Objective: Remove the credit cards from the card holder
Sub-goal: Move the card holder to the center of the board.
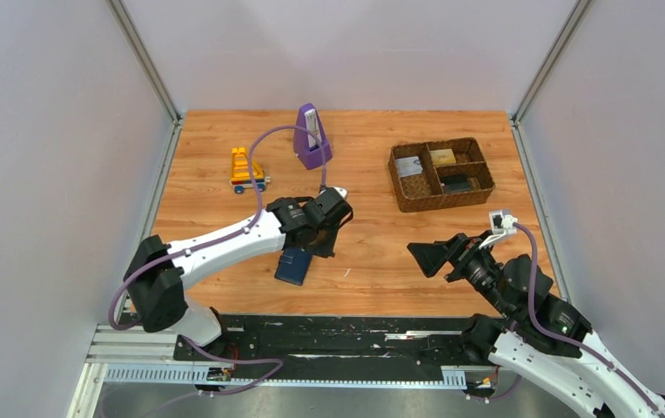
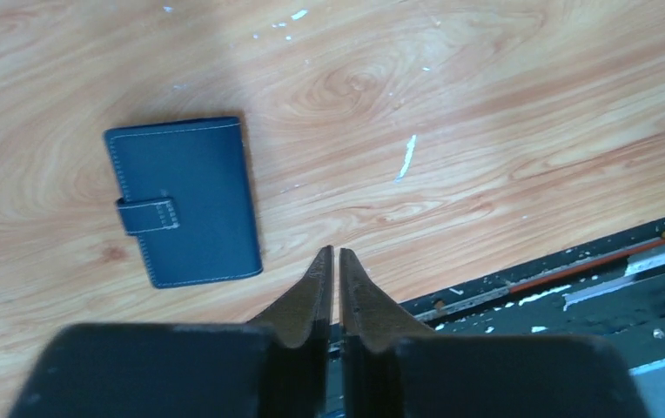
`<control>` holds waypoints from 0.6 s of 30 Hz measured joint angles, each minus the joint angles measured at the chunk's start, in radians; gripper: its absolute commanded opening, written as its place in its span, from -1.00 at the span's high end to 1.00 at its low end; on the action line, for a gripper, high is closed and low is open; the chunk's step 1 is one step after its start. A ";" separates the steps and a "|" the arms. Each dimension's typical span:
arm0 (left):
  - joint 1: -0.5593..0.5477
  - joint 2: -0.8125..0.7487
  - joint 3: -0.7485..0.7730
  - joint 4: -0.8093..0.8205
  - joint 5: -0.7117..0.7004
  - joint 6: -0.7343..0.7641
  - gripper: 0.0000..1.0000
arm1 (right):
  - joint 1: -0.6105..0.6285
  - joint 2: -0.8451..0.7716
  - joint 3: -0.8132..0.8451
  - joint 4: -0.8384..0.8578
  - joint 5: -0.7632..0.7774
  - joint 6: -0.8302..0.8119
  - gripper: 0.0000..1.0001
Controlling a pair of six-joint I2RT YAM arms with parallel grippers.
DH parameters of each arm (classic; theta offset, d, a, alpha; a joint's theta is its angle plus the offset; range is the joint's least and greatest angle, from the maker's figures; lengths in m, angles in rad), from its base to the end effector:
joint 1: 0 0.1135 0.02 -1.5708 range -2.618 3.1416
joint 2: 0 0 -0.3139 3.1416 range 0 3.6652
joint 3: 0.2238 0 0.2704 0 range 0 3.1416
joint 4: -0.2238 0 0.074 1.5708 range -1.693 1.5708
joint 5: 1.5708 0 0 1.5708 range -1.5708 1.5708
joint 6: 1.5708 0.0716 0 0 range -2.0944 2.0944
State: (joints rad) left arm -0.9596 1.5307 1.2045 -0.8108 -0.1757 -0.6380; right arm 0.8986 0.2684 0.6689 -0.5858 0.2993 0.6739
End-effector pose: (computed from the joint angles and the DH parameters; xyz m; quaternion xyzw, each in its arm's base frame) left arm 0.2037 -0.2689 0.2684 0.1371 0.9633 -0.0938 0.2109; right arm 0.0643 0.0469 0.3286 0.0093 0.7668 0.3659 0.5274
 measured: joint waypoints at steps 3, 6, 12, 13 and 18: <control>0.011 -0.031 0.014 -0.040 -0.043 -0.021 0.23 | 0.000 0.008 -0.006 0.005 -0.013 0.007 -0.93; 0.068 -0.038 -0.003 -0.072 -0.064 -0.037 0.16 | 0.000 0.022 -0.024 0.029 -0.032 0.017 -0.91; 0.291 -0.125 -0.166 -0.066 -0.030 -0.034 0.17 | 0.000 0.100 -0.098 0.110 -0.087 0.080 -0.71; 0.325 -0.142 -0.188 -0.060 -0.016 -0.032 0.17 | 0.000 0.132 -0.110 0.130 -0.103 0.094 -0.66; 0.402 -0.175 -0.248 -0.012 0.041 -0.013 0.18 | 0.000 0.323 -0.162 0.246 -0.201 0.153 -0.40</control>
State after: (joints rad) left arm -0.5579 1.3556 0.9565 -0.8230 -0.1345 -0.6506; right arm 0.8986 0.5911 0.5068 -0.3393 0.0986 0.8265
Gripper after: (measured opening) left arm 0.415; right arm 0.761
